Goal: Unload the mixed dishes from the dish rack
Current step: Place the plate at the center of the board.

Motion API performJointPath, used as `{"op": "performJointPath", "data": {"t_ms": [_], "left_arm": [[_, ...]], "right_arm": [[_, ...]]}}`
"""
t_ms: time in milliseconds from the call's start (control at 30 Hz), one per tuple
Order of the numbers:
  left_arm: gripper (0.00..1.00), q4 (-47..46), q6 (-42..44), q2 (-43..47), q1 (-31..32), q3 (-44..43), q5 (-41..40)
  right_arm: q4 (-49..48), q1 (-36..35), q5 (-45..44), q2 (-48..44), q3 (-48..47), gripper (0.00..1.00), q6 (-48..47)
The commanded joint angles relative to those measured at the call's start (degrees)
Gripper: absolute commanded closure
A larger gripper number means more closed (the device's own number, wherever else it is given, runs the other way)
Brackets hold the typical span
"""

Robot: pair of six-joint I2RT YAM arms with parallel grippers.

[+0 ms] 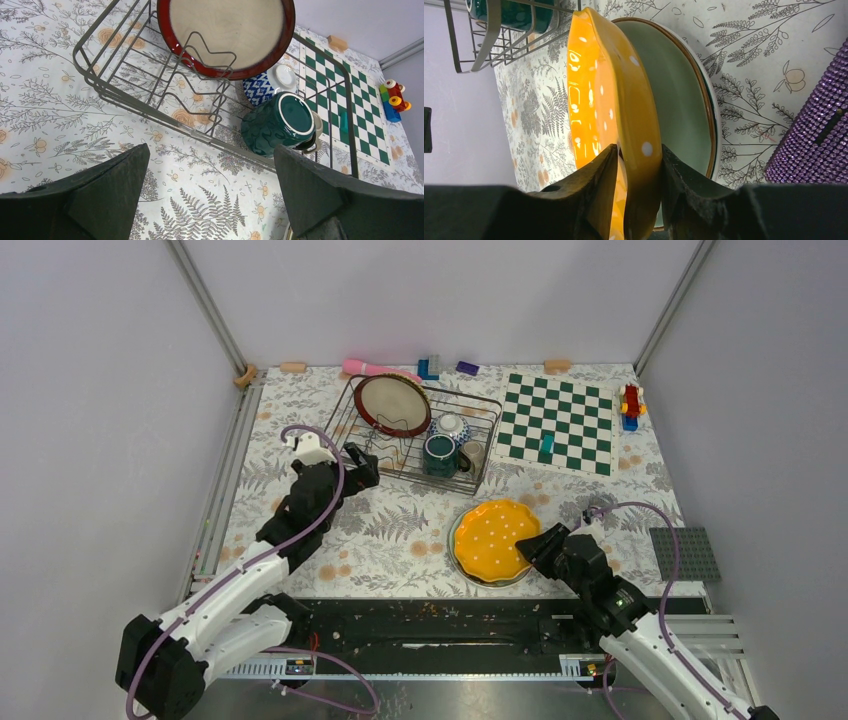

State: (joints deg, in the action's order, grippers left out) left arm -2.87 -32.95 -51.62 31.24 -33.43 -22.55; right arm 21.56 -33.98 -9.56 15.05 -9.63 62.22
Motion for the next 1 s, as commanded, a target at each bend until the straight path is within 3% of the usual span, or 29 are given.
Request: {"op": "performJointPath", "data": {"t_ms": [0,267,967], "left_arm": [[0.01,-1.6,0.8,-0.4,0.1,-2.8,-0.9],[0.01,-1.5,1.4,-1.4,0.1,-3.6,0.4],[0.01,-1.2,2.2,-2.4,0.1,-4.2,0.1]], "right_arm": [[-3.0,-0.2,-1.2,0.9,-2.2,0.57,-0.2],[-1.1,-0.2,0.0,5.7,-5.1,0.40,-5.9],[3.2,-0.1,2.5,16.4,-12.2,0.26,-14.9]]}}
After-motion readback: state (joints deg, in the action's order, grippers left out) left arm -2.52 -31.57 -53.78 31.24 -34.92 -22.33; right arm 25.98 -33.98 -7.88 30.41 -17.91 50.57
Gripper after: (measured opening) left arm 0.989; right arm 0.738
